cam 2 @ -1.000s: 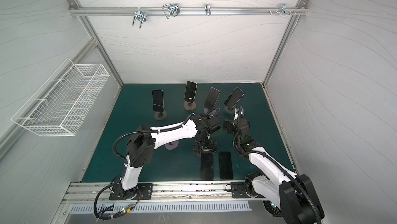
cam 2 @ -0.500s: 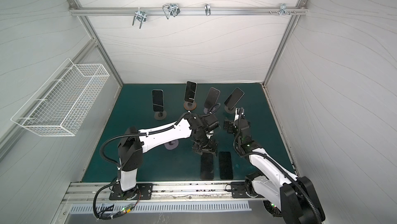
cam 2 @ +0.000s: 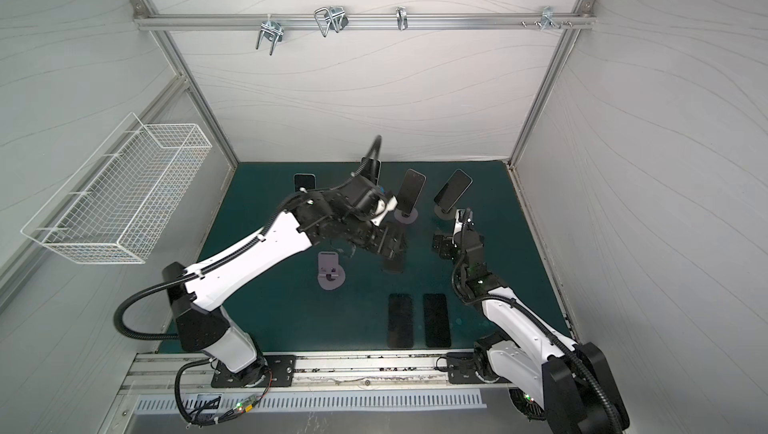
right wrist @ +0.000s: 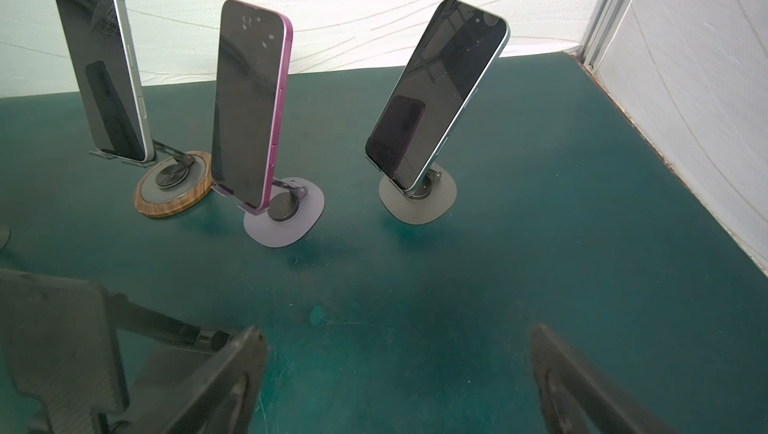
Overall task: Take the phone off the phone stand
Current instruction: 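Raise the left gripper and swing it toward the phone on the grey stand, then lower the left gripper around the phone on the grey stand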
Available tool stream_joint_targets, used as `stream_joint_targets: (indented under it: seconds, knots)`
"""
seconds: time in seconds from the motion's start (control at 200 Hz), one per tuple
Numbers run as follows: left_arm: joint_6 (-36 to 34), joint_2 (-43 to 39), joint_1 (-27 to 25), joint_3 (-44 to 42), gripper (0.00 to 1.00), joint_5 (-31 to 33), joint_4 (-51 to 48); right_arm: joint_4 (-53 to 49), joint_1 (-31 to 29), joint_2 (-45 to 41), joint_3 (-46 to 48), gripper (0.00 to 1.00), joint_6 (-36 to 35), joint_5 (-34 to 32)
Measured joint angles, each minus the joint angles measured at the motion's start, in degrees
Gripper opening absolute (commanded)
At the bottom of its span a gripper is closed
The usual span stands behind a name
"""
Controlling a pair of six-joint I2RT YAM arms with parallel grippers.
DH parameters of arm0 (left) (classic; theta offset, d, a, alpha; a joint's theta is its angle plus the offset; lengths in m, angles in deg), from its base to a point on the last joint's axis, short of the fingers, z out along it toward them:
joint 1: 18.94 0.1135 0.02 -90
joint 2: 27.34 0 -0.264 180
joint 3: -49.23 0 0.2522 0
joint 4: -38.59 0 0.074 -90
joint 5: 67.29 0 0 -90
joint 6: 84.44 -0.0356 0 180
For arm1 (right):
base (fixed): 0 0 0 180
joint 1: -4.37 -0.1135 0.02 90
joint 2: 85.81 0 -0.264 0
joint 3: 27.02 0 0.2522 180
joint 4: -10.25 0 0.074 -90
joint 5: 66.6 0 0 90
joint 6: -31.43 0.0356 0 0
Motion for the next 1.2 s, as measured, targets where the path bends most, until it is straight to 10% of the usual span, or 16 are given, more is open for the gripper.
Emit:
stream_joint_targets:
  seconds: [0.33, 0.795, 1.201]
  knots:
    - [-11.89, -11.13, 25.75, -11.39, 1.00, -1.75, 7.28, -0.24, 0.00, 0.37, -0.04, 0.99, 0.61, -0.13]
    - [-23.93, -19.28, 49.29, -26.77, 1.00, -3.23, 14.38, -1.11, -0.17, 2.25, -1.31, 0.99, 0.87, -0.17]
    - [-24.41, -16.33, 51.45, -28.37, 1.00, -7.69, 19.65, -1.73, -3.10, 3.67, -2.38, 0.99, 0.92, -4.59]
